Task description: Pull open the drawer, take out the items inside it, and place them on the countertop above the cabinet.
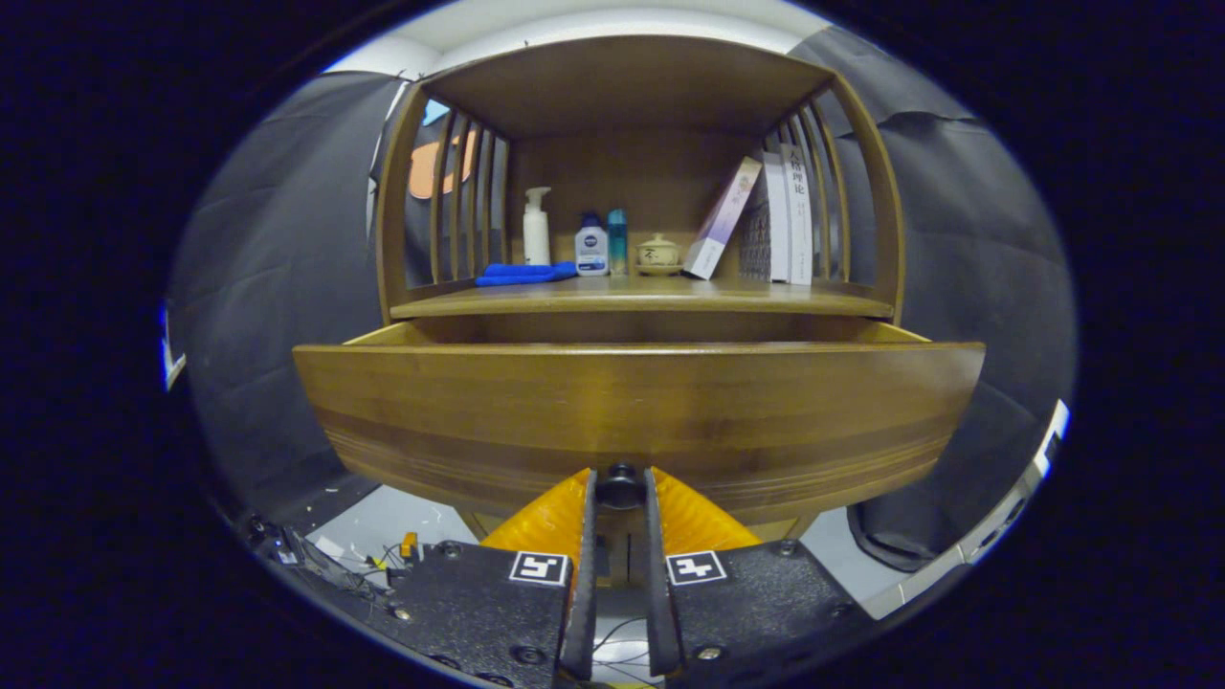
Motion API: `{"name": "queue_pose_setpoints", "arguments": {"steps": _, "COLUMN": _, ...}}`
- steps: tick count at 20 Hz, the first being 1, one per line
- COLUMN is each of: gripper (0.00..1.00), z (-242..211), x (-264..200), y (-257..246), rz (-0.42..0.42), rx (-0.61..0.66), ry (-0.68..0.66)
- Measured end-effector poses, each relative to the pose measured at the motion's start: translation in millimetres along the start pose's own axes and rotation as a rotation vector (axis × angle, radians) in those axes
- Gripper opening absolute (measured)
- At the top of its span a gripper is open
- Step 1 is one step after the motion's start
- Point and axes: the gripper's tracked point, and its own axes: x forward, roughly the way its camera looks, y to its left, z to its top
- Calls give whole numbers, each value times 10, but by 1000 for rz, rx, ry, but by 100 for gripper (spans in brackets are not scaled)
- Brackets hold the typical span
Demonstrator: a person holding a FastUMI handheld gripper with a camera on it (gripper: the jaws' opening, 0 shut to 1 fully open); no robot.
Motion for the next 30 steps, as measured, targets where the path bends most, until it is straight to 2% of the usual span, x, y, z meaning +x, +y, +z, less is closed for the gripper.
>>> {"name": "queue_pose_setpoints", "arguments": {"steps": 13, "gripper": 24, "z": -333, "x": -588, "y": 62, "rz": 54, "rx": -2, "ry": 24}}
{"name": "queue_pose_setpoints", "arguments": {"steps": 27, "gripper": 25, "z": -375, "x": -695, "y": 117, "rz": 46, "rx": -24, "ry": 9}}
{"name": "queue_pose_setpoints", "arguments": {"steps": 29, "gripper": 33, "z": -285, "x": -769, "y": 85, "rz": 31, "rx": -24, "ry": -21}}
{"name": "queue_pose_setpoints", "arguments": {"steps": 30, "gripper": 39, "z": -215, "x": -835, "y": 63, "rz": 19, "rx": -34, "ry": -45}}
